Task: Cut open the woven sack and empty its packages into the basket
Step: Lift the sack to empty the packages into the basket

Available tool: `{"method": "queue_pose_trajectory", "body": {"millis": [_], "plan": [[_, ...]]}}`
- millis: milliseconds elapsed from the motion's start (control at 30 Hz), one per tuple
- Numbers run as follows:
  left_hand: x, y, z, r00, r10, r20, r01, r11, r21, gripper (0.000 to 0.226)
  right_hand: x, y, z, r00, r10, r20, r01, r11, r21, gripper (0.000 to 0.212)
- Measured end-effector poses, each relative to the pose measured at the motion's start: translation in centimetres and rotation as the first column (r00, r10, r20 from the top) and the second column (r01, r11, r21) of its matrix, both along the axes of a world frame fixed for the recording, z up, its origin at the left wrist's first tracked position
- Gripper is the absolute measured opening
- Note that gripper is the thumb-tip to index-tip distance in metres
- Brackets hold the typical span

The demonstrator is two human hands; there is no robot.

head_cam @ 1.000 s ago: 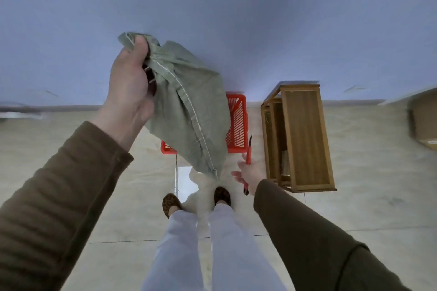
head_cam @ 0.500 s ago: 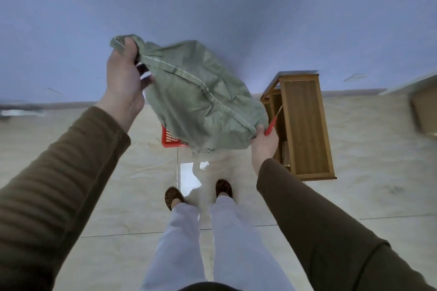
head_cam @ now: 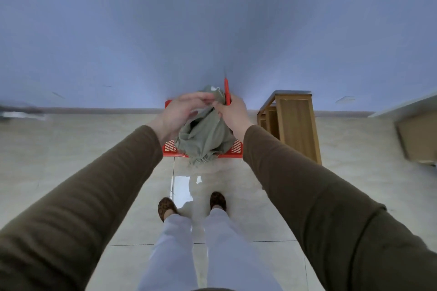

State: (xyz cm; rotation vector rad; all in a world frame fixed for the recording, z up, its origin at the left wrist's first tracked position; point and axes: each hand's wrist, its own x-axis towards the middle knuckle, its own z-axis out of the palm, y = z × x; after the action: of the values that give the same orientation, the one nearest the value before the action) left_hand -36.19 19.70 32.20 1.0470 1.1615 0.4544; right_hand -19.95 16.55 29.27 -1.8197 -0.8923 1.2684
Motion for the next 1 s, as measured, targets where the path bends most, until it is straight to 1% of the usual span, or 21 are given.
{"method": "queue_pose_trajectory", "body": {"millis": [33, 100, 167, 233, 267, 300, 333, 367, 400, 433, 467, 500, 533, 600, 633, 700, 767, 833, 867, 933, 1000], "plan": [[-1.0, -0.1, -0.9, 0.995, 0.092, -0.026, -0.091, 0.996, 0.011, 0.032, 0.3, 0.0, 0.2, 1.000, -0.006, 0.012, 0.006, 1.000, -0.005, 0.004], [-2.5, -0.4, -2.9, 0.966, 0.213, -0.144, -0.214, 0.977, 0.012, 0.035, 0.4, 0.4, 0.6, 0.998, 0.057, 0.031, -0.057, 0.998, -0.027, 0.009], [-2.3, -0.7, -4.7, 0.943, 0.220, -0.249, -0.222, 0.975, 0.022, 0.047, 0.1, 0.8, 1.1, 0.986, 0.150, 0.070, -0.148, 0.988, -0.045, 0.014], [-0.3, -0.9, -6.0, 0.908, 0.275, -0.317, -0.267, 0.961, 0.069, 0.057, -0.5, 1.4, 1.8, 0.964, 0.223, 0.143, -0.219, 0.975, -0.037, 0.019], [0.9, -1.0, -6.1, 0.915, 0.290, -0.281, -0.283, 0.957, 0.063, 0.058, -0.7, 1.8, 2.0, 0.962, 0.228, 0.152, -0.227, 0.974, -0.021, 0.013], [1.9, -1.0, -6.2, 0.943, 0.273, -0.191, -0.280, 0.960, -0.009, 0.058, -0.9, 2.0, 2.4, 0.967, 0.216, 0.138, -0.219, 0.976, 0.007, 0.006], [2.9, -1.1, -6.3, 0.970, 0.222, -0.103, -0.233, 0.965, -0.118, 0.060, -0.8, 2.4, 2.6, 0.971, 0.203, 0.124, -0.208, 0.978, 0.034, 0.011], [3.4, -1.0, -6.4, 0.981, 0.188, -0.043, -0.192, 0.968, -0.162, 0.063, -0.7, 2.7, 3.0, 0.974, 0.195, 0.111, -0.201, 0.979, 0.041, 0.012], [3.5, -0.7, -6.5, 0.980, 0.197, -0.030, -0.200, 0.968, -0.154, 0.068, -0.5, 3.0, 3.4, 0.977, 0.186, 0.101, -0.191, 0.981, 0.044, 0.009], [3.5, -0.4, -6.5, 0.964, 0.259, -0.057, -0.264, 0.957, -0.117, 0.071, -0.2, 3.2, 3.9, 0.982, 0.161, 0.097, -0.167, 0.984, 0.054, 0.007], [3.1, -0.1, -6.4, 0.925, 0.374, -0.065, -0.379, 0.922, -0.081, 0.074, 0.1, 3.5, 4.3, 0.988, 0.125, 0.089, -0.132, 0.988, 0.079, 0.006], [2.9, 0.3, -6.4, 0.901, 0.430, -0.054, -0.433, 0.899, -0.072, 0.073, 0.4, 3.7, 4.6, 0.991, 0.099, 0.090, -0.108, 0.989, 0.100, 0.006], [2.7, 0.4, -6.1, 0.917, 0.398, -0.039, -0.399, 0.913, -0.078, 0.071, 0.7, 3.9, 5.1, 0.989, 0.111, 0.095, -0.120, 0.987, 0.104, 0.008], [2.9, 0.6, -5.8, 0.965, 0.262, -0.011, -0.262, 0.957, -0.121, 0.070, 0.8, 4.1, 6.1, 0.977, 0.185, 0.109, -0.193, 0.978, 0.072, 0.012], [2.9, 0.8, -5.9, 0.961, 0.275, -0.002, -0.274, 0.955, -0.118, 0.069, 0.9, 4.3, 6.4, 0.978, 0.175, 0.109, -0.184, 0.980, 0.075, 0.014], [2.8, 1.4, -5.4, 0.929, 0.371, -0.003, -0.370, 0.925, -0.085, 0.063, 1.1, 4.7, 7.2, 0.991, 0.095, 0.089, -0.105, 0.988, 0.115, 0.017], [2.7, 1.8, -4.5, 0.954, 0.300, -0.005, -0.300, 0.952, -0.053, 0.070, 0.8, 5.0, 8.2, 0.988, 0.127, 0.092, -0.136, 0.985, 0.102, 0.009], [3.0, 1.9, -3.7, 0.947, 0.321, 0.000, -0.321, 0.945, -0.065, 0.074, 0.6, 5.3, 9.1, 0.991, 0.095, 0.096, -0.108, 0.985, 0.134, 0.005], [3.1, 1.8, -3.1, 0.933, 0.359, -0.014, -0.360, 0.933, -0.031, 0.072, 0.6, 5.5, 9.5, 0.996, 0.055, 0.073, -0.066, 0.984, 0.164, 0.005], [3.0, 2.1, -2.3, 0.955, 0.293, -0.045, -0.293, 0.956, 0.002, 0.054, 0.5, 5.8, 10.4, 0.994, 0.086, 0.066, -0.096, 0.981, 0.167, 0.009], [2.9, 2.4, -1.3, 0.961, 0.275, -0.018, -0.275, 0.962, 0.002, 0.053, 0.5, 6.0, 11.3, 0.990, 0.108, 0.092, -0.122, 0.977, 0.172, 0.013]]}}
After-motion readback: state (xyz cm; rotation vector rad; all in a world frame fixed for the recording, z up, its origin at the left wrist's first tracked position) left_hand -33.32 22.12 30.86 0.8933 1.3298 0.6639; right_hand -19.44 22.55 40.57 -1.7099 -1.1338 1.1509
